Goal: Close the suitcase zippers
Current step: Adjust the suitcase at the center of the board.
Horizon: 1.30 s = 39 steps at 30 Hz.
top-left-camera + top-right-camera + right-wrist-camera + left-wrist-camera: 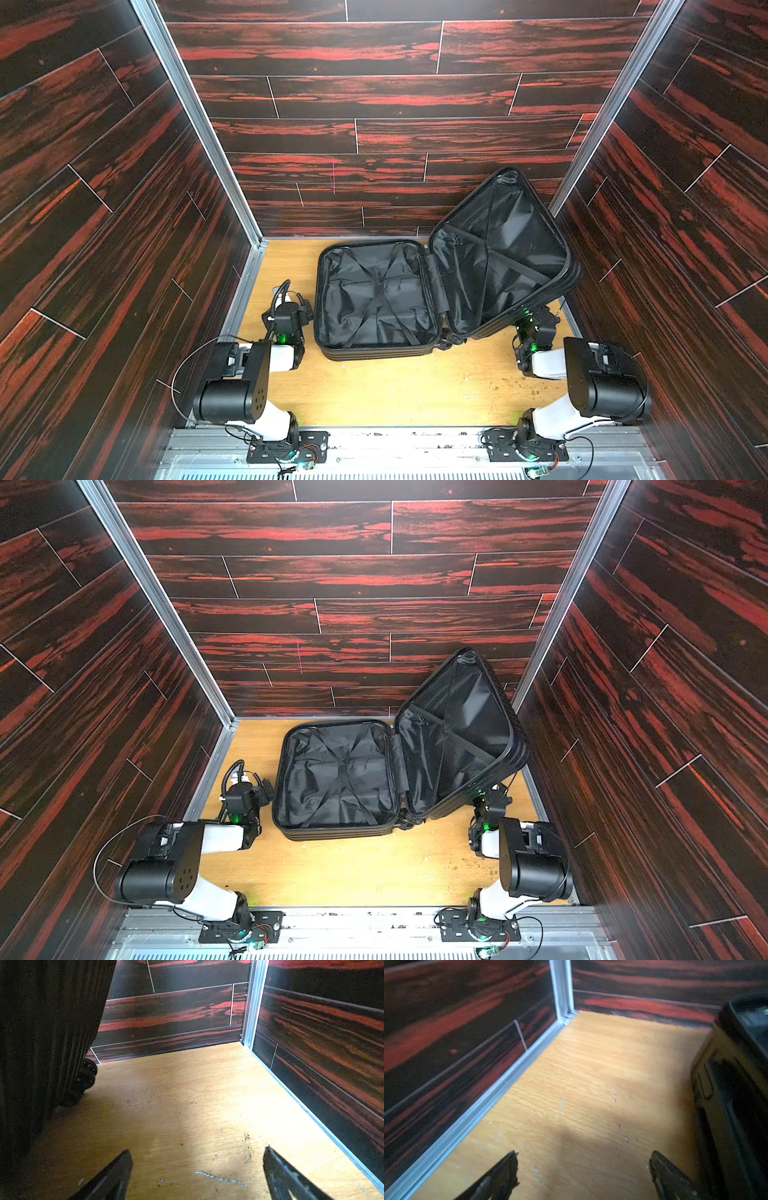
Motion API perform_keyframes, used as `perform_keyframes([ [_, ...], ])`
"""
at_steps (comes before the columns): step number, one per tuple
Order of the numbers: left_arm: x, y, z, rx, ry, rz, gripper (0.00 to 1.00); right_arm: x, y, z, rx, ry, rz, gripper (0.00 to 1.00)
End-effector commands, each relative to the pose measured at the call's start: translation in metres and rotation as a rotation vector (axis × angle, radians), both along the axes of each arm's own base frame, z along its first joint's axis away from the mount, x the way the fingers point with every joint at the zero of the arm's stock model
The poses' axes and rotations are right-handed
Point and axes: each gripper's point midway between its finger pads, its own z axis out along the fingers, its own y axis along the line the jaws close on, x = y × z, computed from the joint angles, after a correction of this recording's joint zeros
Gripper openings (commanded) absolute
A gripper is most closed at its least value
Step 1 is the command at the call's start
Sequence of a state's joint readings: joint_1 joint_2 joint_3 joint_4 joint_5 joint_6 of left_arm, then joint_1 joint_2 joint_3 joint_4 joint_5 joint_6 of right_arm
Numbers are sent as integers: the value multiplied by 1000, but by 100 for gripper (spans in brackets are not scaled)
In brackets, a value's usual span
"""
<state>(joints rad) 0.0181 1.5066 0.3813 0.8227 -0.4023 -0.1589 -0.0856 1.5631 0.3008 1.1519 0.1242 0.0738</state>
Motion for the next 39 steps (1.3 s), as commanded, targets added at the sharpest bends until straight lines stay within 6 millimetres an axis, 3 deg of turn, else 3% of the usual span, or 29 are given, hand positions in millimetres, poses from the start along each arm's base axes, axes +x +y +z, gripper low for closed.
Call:
perform_keyframes([
  [1, -24, 26, 38, -6, -122, 182, 100, -1, 1, 2, 5, -10, -2, 99],
  [5, -40, 23, 66, -56, -129, 183, 100, -1, 1, 2, 5, -11, -2, 99],
  [11, -26, -53, 98, -326, -81, -212, 99, -1, 1, 2, 5, -12, -2, 99],
  [15, -10, -94, 102, -448, -60, -415, 90, -1, 1, 2, 5, -12, -1, 99],
  [21, 15, -97, 70, -495, 144, -391, 68, -3, -7, 5, 13, -19, -51, 99],
  [33, 45, -96, 19, -526, 305, -350, 50, -4, -7, 7, 13, -23, -54, 99],
  [37, 49, -93, 13, -523, 333, -331, 28, -6, -10, 10, 16, -30, -70, 99],
  [39, 49, -92, 16, -514, 325, -329, 9, -7, -12, 14, 18, -35, -83, 99],
])
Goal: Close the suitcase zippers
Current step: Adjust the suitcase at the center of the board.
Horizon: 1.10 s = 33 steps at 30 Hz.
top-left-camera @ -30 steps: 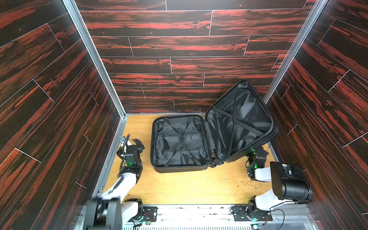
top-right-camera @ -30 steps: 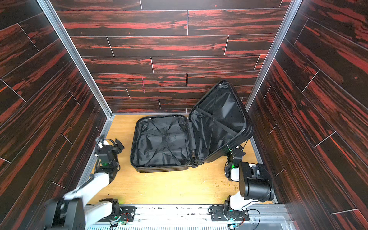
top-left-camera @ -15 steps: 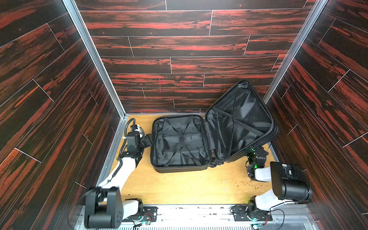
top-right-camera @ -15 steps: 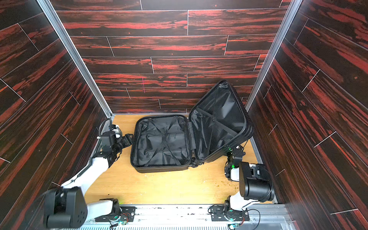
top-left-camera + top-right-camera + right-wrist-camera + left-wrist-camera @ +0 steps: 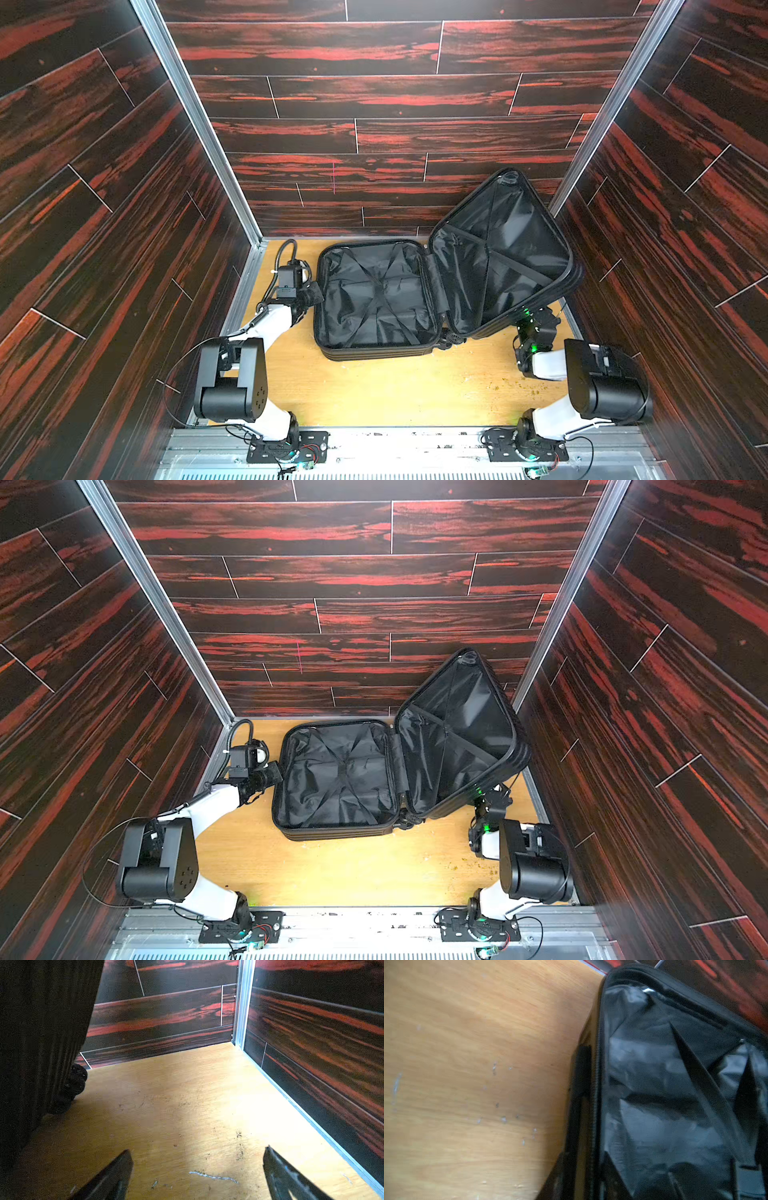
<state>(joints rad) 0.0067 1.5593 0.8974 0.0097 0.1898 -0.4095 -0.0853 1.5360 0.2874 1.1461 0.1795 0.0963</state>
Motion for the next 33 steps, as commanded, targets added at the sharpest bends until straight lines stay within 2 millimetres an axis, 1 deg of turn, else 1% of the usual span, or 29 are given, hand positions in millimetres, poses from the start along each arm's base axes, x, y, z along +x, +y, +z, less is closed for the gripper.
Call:
perform_keyframes([
  [1, -1, 12, 2, 35, 22, 37, 2, -3, -4, 11, 6, -25, -30, 99],
  [2, -2, 14, 4, 44, 20, 42, 0, -4, -5, 12, 8, -25, -39, 99],
  [4, -5, 20, 14, 79, 14, 62, 0, -6, -9, 15, 11, -29, -62, 99],
  [6, -10, 31, 30, 143, 7, 86, 0, -8, -13, 18, 18, -35, -91, 99],
  [9, -19, 51, 68, 243, -22, 155, 0, -13, -19, 24, 21, -40, -127, 99],
  [11, -26, 60, 100, 293, -50, 185, 0, -15, -22, 28, 21, -39, -148, 99],
  [15, -43, 74, 155, 390, -75, 215, 0, -21, -30, 27, 42, -23, -202, 99],
  [17, -51, 85, 187, 458, -97, 246, 0, -21, -33, 28, 46, 3, -222, 99],
  [20, -67, 94, 222, 521, -99, 271, 0, -20, -38, 22, 34, 84, -252, 99],
  [23, -76, 95, 249, 549, -101, 259, 0, -20, -44, 19, 28, 149, -283, 99],
  [27, -89, 99, 282, 597, -123, 259, 0, -18, -48, 23, 30, 202, -308, 99],
  [31, -101, 104, 316, 646, -155, 274, 0, -16, -53, 36, 17, 251, -335, 99],
  [33, -104, 107, 328, 662, -165, 288, 0, -12, -51, 45, 18, 276, -321, 99],
])
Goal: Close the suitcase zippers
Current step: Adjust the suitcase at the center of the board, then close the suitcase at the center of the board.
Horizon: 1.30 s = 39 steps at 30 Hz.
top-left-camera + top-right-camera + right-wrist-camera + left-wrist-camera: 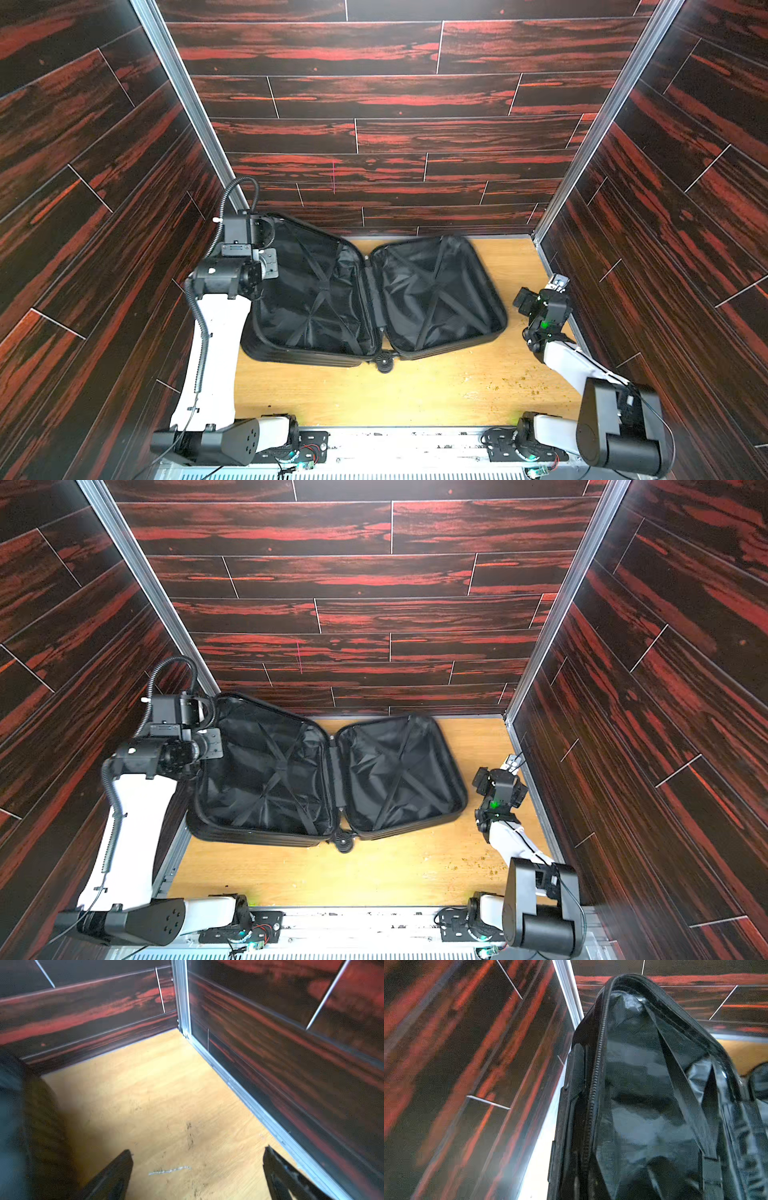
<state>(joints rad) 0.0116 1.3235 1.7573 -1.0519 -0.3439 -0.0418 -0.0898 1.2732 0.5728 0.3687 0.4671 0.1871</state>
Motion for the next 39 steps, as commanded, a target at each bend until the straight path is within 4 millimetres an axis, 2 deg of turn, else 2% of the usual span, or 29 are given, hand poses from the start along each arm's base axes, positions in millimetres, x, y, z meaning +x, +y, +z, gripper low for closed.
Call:
perform_keyframes([
  [1, -9, 15, 69, 49, -194, 68, 0, 0, 5, 8, 22, 81, 30, 99],
  [3, -7, 11, 75, 37, -199, 49, 0, 11, 29, 15, 70, 94, 172, 98],
  [5, -5, 8, 78, 25, -202, 34, 0, 20, 68, 22, 135, 91, 400, 95],
  [7, -3, 6, 81, 15, -207, 22, 0, 25, 94, 29, 182, 87, 544, 91],
  [10, 0, 1, 84, -3, -210, -2, 0, 32, 123, 30, 239, 107, 708, 90],
  [14, 5, -5, 84, -26, -206, -28, 0, 42, 152, 20, 307, 175, 843, 84],
  [20, 12, -15, 78, -72, -187, -73, 0, 61, 161, -11, 370, 297, 854, 70],
  [24, 14, -18, 79, -86, -185, -84, 0, 66, 168, -26, 400, 340, 865, 67],
  [30, 16, -25, 87, -99, -180, -112, 0, 69, 160, -62, 425, 445, 761, 49],
  [32, 17, -28, 89, -95, -173, -126, 0, 67, 161, -70, 429, 463, 752, 41],
  [34, 19, -32, 94, -90, -178, -136, 0, 63, 168, -74, 445, 474, 763, 27],
  [36, 20, -37, 99, -84, -188, -143, 0, 58, 176, -74, 455, 477, 773, 15],
  [39, 23, -49, 112, -80, -221, -164, 0, 49, 189, -71, 474, 472, 767, 2],
])
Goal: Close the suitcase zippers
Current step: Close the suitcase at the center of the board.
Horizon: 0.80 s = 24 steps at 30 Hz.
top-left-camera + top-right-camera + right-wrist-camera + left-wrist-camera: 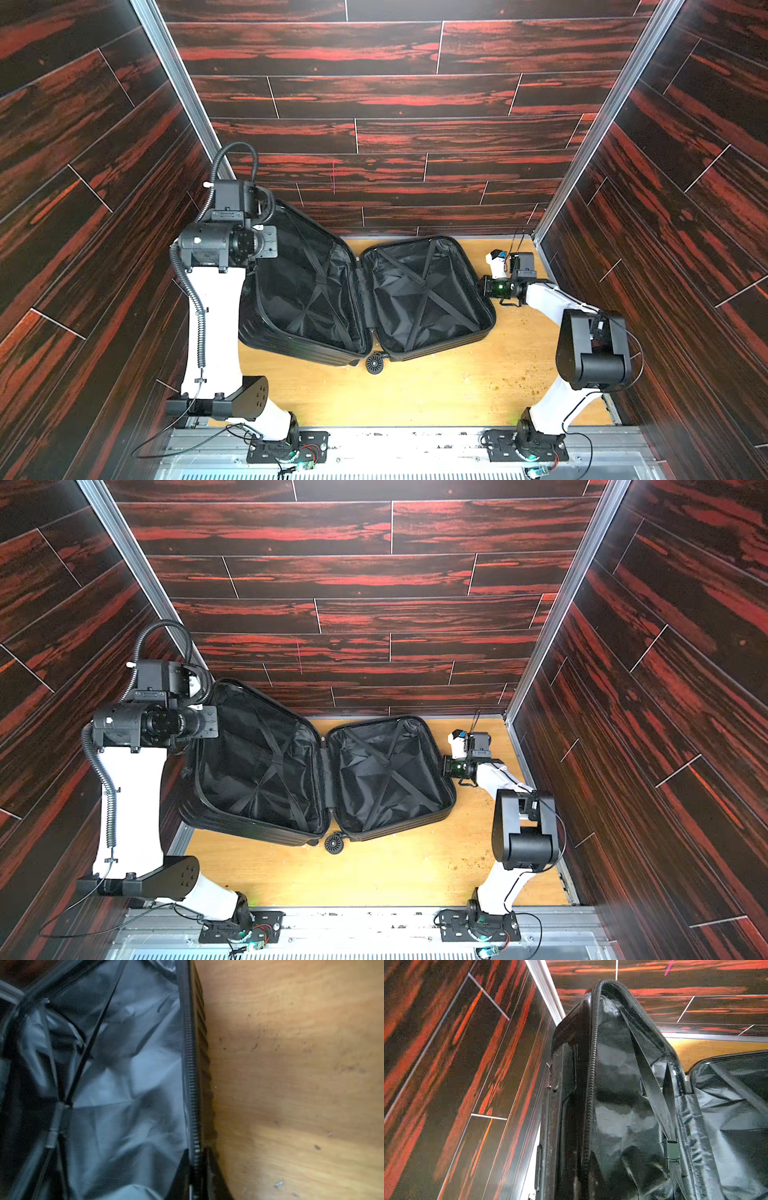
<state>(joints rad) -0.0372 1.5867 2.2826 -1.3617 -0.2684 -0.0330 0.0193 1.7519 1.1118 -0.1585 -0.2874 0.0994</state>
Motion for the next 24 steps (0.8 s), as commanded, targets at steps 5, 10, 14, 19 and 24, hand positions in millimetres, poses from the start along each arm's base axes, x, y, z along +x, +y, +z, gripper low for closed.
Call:
perform_keyframes([
  [5, 14, -49, 90, -45, -325, -97, 0, -37, 44, -3, 122, 76, -54, 0],
  [10, 19, -77, 115, -39, -412, -130, 0, -58, 81, 8, 225, 73, -70, 0],
  [14, 26, -106, 120, -62, -449, -175, 0, -70, 125, 20, 325, 61, -60, 0],
  [19, 43, -143, 104, -52, -422, -221, 0, -78, 180, 33, 429, 47, -54, 0],
  [24, 59, -174, 89, -34, -402, -250, 0, -84, 236, 50, 500, 21, -7, 0],
])
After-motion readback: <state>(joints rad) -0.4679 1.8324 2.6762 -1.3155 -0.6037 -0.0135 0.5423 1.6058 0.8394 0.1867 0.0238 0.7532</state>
